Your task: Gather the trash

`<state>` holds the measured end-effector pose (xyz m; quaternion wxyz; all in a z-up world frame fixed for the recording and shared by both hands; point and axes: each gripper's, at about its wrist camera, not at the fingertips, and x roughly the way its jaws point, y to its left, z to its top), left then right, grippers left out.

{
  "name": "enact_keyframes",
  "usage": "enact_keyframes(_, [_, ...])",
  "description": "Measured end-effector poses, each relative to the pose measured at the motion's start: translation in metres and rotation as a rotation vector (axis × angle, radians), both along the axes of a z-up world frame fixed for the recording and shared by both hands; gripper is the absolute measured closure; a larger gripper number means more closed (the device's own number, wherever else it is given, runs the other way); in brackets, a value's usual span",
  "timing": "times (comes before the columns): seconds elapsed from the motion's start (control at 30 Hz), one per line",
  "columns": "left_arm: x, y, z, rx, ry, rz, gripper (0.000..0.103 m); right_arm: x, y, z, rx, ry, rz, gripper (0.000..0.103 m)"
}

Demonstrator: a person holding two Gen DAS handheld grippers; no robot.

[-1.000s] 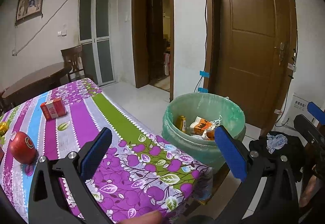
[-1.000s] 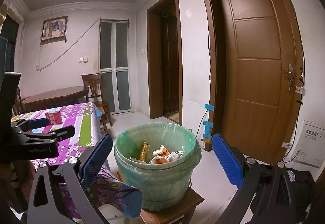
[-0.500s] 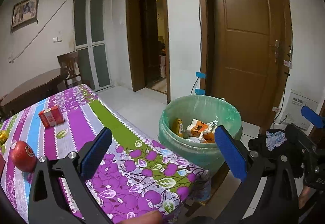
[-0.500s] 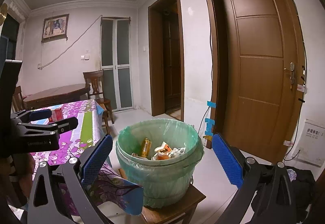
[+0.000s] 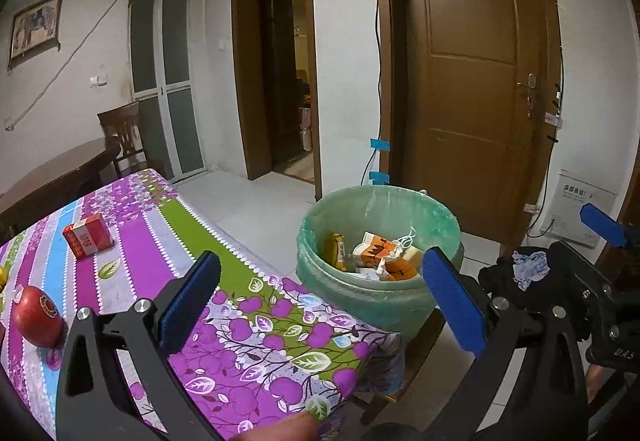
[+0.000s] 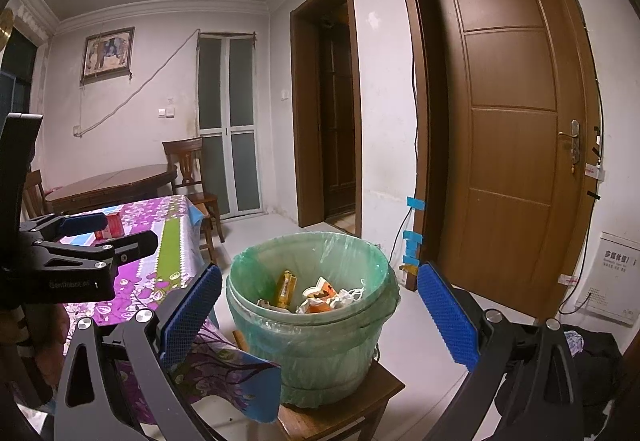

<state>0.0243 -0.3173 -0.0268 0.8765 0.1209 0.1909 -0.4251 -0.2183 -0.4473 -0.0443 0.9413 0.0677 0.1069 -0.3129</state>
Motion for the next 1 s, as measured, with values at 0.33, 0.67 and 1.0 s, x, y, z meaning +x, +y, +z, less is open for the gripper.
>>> enact_keyframes(0.33, [0.0016,-0.0032,-0.0042,0.015,0.011,-0.006,0.005,-0.0002,0.0014,0.0,0.006,0.004,0.001,0.005])
enact_keyframes(0.67, [0.0014,-0.0063,-0.0043,0.028,0.009,-0.015,0.006,0.0002,0.002,-0.0005,0.005,0.002,-0.001,0.005])
enact_keyframes(1.0, [-0.001,-0.0087,-0.003,0.029,-0.012,-0.011,0.005,-0.0005,0.0005,-0.0033,0.004,-0.005,-0.012,0.005])
